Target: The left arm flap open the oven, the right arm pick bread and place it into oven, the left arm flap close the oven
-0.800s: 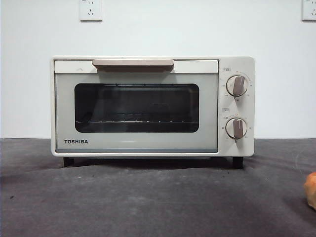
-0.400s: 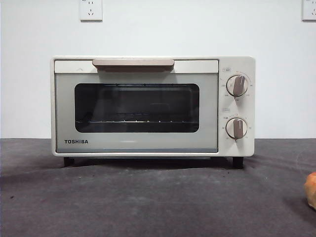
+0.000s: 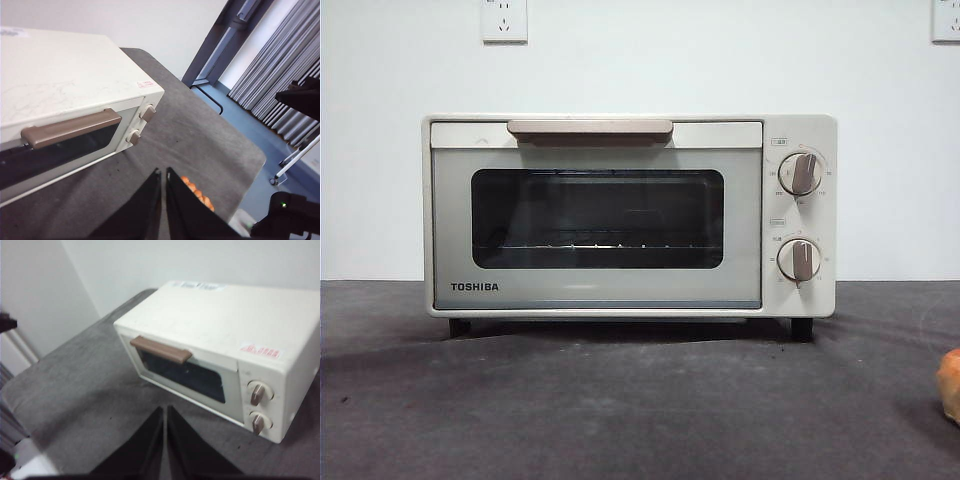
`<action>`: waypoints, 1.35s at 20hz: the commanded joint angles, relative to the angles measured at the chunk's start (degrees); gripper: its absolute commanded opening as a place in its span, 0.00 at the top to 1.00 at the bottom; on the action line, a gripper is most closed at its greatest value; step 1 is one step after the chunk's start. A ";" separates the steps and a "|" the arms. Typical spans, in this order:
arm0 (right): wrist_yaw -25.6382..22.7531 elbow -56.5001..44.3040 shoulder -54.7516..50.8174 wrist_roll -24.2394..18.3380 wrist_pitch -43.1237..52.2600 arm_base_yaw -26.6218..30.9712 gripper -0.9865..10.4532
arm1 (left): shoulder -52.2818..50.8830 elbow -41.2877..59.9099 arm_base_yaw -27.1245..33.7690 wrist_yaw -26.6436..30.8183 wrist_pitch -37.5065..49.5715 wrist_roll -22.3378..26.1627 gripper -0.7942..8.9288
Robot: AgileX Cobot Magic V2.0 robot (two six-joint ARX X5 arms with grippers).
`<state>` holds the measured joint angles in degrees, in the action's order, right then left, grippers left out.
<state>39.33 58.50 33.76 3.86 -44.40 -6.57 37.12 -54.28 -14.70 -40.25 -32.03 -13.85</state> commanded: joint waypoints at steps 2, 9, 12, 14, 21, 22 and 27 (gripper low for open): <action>0.26 0.94 0.22 -1.31 -1.68 -0.52 0.90 | 0.31 -1.16 -0.66 -0.17 0.31 2.51 0.89; -0.37 0.92 0.24 1.07 -6.23 -0.52 0.56 | 1.07 -1.16 -1.42 -0.04 0.31 2.56 0.51; -0.35 0.92 0.24 2.54 -7.04 -0.52 0.50 | 1.11 -1.16 -1.75 -0.04 0.28 2.64 0.41; -0.37 0.81 0.26 3.10 -8.00 -0.52 0.48 | 1.11 -1.16 -2.01 -0.04 0.28 2.71 0.41; -4.20 -1.51 2.91 5.40 -14.23 -0.59 0.44 | 1.14 -1.16 -2.58 -0.02 0.28 2.73 0.41; -5.18 -2.45 3.50 6.36 -14.86 -0.70 0.44 | 1.20 -1.16 -2.58 -0.02 0.28 2.73 0.41; -8.83 -9.05 6.12 10.73 -15.85 -2.54 0.44 | 1.44 -1.16 -2.58 1.75 0.31 2.84 0.49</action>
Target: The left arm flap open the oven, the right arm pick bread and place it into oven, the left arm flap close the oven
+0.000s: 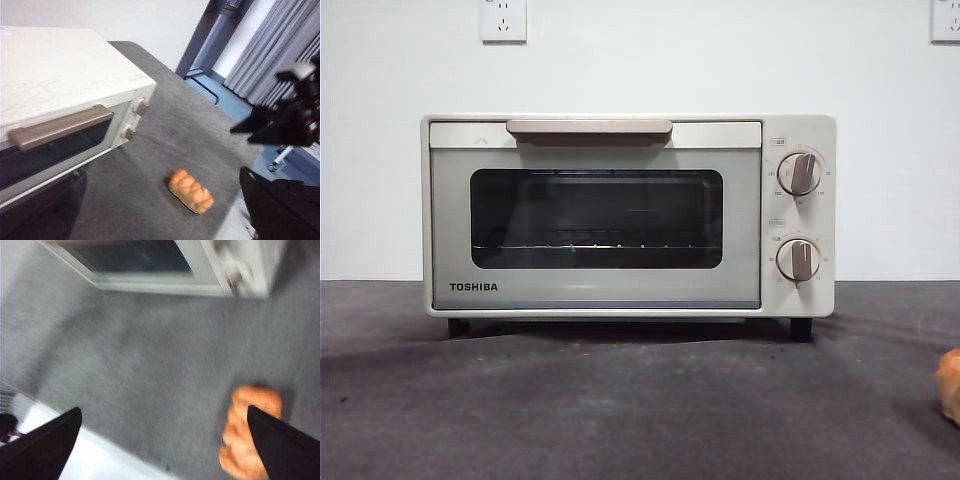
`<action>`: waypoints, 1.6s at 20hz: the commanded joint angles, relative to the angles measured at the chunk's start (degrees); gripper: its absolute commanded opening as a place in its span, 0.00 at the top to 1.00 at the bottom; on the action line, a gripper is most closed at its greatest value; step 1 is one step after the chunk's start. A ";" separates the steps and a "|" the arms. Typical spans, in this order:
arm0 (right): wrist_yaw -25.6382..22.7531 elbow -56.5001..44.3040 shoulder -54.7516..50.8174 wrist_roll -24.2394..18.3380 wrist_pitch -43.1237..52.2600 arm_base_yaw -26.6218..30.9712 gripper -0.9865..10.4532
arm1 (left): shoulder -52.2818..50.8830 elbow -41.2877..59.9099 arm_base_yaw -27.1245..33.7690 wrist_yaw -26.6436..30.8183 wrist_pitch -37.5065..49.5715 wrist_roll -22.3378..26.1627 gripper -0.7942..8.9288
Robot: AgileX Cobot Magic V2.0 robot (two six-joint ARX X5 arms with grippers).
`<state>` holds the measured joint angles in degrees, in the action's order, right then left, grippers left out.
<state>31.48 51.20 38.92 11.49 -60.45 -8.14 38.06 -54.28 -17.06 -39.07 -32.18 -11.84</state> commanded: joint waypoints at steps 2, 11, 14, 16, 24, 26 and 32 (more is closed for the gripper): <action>-3.34 -5.09 2.21 3.76 0.92 -2.25 0.44 | 0.83 -1.16 -0.22 0.57 0.50 1.16 0.53; -11.91 -14.88 10.32 8.39 11.58 -8.83 0.44 | 1.75 -1.16 -0.22 0.57 0.46 1.36 0.53; -20.35 -14.88 15.74 10.64 14.19 -13.53 0.44 | 1.75 -1.16 -0.22 0.57 0.44 1.99 0.53; -22.93 -14.88 19.63 10.84 15.56 -16.22 0.44 | 1.79 -1.16 -0.22 0.57 0.44 2.05 0.53; -26.16 -14.88 31.80 11.43 17.53 -18.58 0.73 | 3.45 -1.22 -0.24 0.59 0.46 2.08 0.59; -25.88 -14.75 31.56 11.43 17.22 -18.58 0.88 | 6.10 -1.70 -0.28 0.59 0.81 2.21 0.76; -25.46 -10.99 24.15 10.95 11.67 -18.58 0.88 | 21.53 -6.95 -1.88 2.84 3.80 6.84 0.90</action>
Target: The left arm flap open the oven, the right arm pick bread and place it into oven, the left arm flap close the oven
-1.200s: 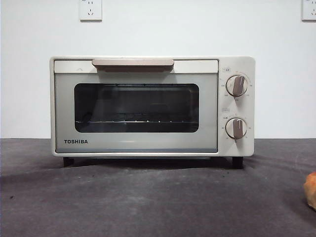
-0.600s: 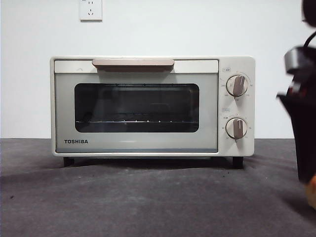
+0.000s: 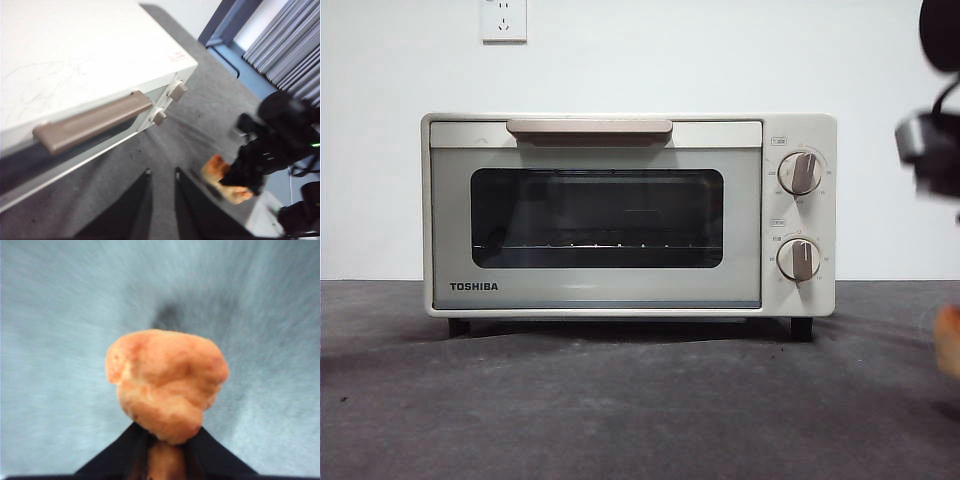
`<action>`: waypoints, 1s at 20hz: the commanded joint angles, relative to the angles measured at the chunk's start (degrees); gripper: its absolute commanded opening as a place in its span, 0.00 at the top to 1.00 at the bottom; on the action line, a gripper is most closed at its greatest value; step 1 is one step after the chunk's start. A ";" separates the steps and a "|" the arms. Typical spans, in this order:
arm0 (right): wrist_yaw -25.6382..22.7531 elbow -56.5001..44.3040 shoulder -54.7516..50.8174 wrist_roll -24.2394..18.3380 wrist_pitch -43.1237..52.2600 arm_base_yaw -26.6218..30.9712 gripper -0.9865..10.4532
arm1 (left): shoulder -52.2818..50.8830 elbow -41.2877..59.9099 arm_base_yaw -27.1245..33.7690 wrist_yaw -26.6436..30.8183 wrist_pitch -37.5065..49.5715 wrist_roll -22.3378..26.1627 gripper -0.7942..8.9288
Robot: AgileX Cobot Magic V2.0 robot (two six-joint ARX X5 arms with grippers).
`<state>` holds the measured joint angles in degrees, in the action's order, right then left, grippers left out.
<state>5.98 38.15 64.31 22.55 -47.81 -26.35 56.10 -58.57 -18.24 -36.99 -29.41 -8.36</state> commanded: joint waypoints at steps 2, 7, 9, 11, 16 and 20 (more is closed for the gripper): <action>0.20 4.55 -4.39 -0.48 -4.02 -0.37 0.88 | 9.14 -6.56 -2.14 3.28 0.50 6.58 0.90; 1.03 10.01 -10.38 -0.37 -9.75 -0.37 0.88 | 20.26 -18.03 -6.25 11.80 -3.28 14.25 0.90; 3.28 11.78 -12.11 -0.31 -11.58 -0.37 0.88 | 23.28 -21.03 -6.99 12.04 -6.03 16.70 0.90; 4.87 13.51 -13.51 -0.24 -12.79 -0.37 0.88 | 25.44 -22.01 -7.69 13.05 -6.67 18.16 0.90; 6.75 16.85 -16.44 0.04 -13.20 -0.37 0.88 | 29.48 -22.01 -8.15 14.78 -6.60 19.65 0.90; 7.58 18.23 -18.08 0.20 -13.05 -0.37 0.88 | 32.15 -22.01 -8.13 15.02 -6.80 19.65 0.90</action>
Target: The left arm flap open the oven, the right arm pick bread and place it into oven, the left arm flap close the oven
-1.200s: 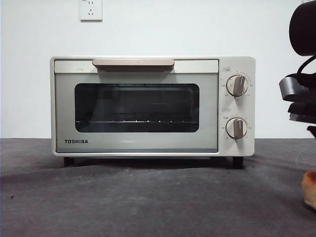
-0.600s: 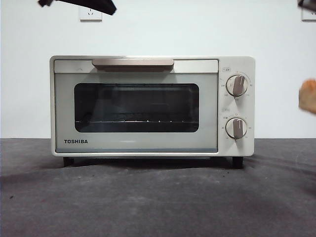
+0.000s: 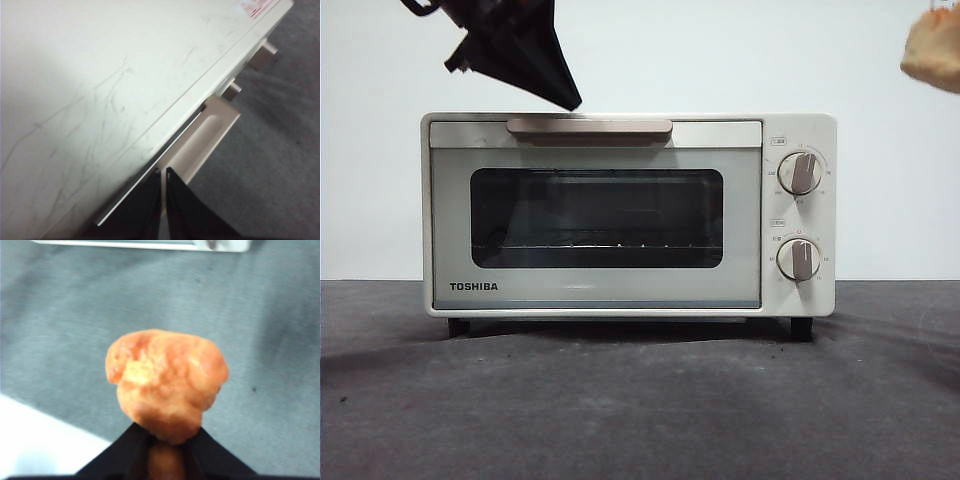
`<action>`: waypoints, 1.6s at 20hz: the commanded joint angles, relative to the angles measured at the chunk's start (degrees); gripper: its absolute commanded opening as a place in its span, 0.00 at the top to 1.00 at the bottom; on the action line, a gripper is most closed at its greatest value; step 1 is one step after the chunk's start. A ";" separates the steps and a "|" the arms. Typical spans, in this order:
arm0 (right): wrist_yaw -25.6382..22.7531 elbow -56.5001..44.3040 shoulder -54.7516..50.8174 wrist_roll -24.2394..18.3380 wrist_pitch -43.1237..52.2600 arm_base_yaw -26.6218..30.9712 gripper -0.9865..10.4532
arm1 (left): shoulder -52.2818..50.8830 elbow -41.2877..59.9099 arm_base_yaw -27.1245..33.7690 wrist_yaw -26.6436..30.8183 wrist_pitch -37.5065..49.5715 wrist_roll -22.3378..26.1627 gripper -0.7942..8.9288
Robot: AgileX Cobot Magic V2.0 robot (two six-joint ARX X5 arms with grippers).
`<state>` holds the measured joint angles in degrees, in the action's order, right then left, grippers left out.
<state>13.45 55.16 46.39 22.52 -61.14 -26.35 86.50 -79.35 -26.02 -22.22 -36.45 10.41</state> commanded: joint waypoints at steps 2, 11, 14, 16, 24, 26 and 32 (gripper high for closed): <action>0.11 1.22 -0.57 0.22 0.17 -0.37 0.88 | 2.95 -1.22 -0.37 0.26 -0.48 0.87 0.90; 0.11 1.22 -0.94 0.22 -1.14 -0.37 0.88 | 3.30 -1.22 -2.38 3.19 -10.82 1.97 0.90; 0.11 1.22 -0.94 0.22 -1.38 -0.37 0.88 | 3.30 -0.68 -3.08 3.19 -12.50 1.57 0.90; 0.07 1.22 -1.31 0.20 -1.95 -0.37 0.88 | 3.30 0.46 -3.78 3.13 -12.11 0.94 0.90; -0.04 1.22 -3.04 0.20 -1.90 -0.37 0.88 | -2.86 12.41 -5.31 3.10 -5.84 -2.29 0.90; -0.17 1.22 -3.19 0.20 -1.60 -0.37 0.88 | -5.60 17.05 -5.51 3.13 -2.58 -3.50 0.90; -0.22 1.22 -3.15 0.20 -0.96 -0.37 0.88 | -8.59 25.77 -6.12 3.10 2.71 -7.06 0.90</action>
<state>13.34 55.31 42.98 22.55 -62.59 -26.35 76.79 -52.69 -32.51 -22.20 -36.75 4.32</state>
